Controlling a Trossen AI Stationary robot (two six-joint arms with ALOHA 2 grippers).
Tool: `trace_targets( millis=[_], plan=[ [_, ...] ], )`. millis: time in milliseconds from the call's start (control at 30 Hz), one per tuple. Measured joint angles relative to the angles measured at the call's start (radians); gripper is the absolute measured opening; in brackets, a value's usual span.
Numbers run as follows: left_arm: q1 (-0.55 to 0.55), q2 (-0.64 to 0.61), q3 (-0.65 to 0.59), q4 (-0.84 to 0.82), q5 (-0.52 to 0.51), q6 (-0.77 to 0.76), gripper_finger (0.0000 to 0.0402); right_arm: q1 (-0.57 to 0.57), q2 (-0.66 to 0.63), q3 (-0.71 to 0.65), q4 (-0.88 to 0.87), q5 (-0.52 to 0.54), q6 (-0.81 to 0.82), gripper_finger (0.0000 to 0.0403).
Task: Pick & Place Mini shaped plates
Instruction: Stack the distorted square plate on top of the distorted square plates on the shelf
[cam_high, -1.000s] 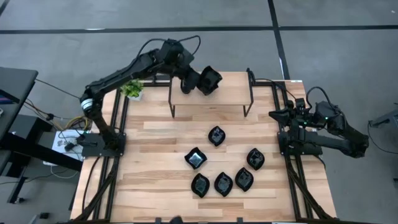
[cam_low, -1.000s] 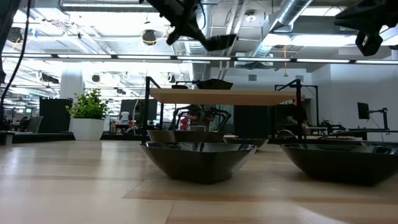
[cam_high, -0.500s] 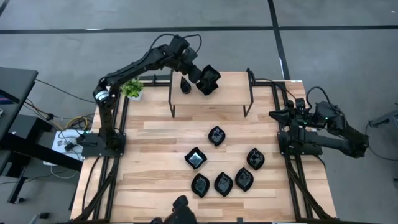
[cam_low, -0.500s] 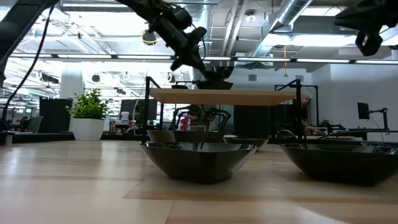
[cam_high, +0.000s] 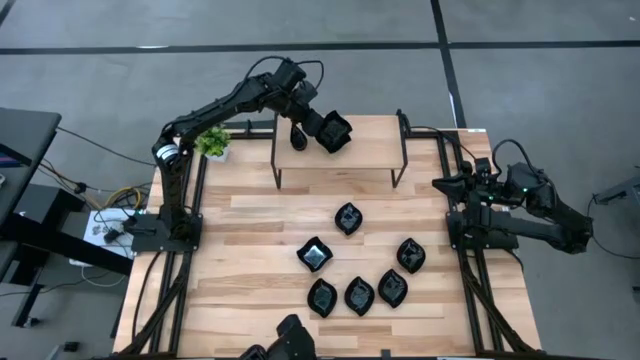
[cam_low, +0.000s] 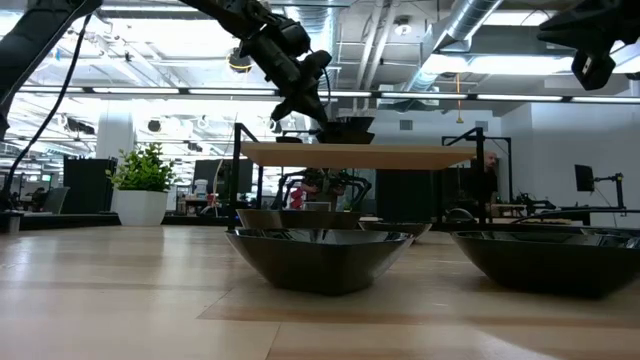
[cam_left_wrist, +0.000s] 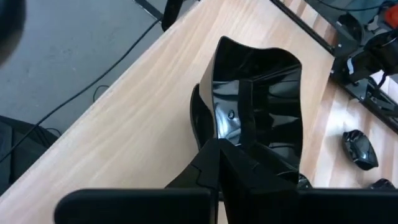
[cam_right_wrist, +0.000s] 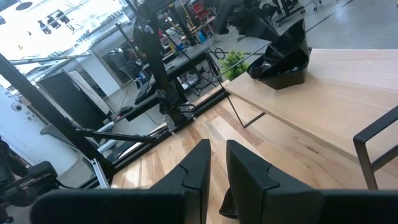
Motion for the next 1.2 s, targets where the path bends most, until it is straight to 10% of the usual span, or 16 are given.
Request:
trace_targets(
  millis=[1200],
  plan=[
    [0.002, 0.0, 0.0, -0.063, 0.038, -0.003, 0.0003, 0.0, 0.0, 0.0, 0.0, 0.0, 0.0, 0.0048]
  ],
)
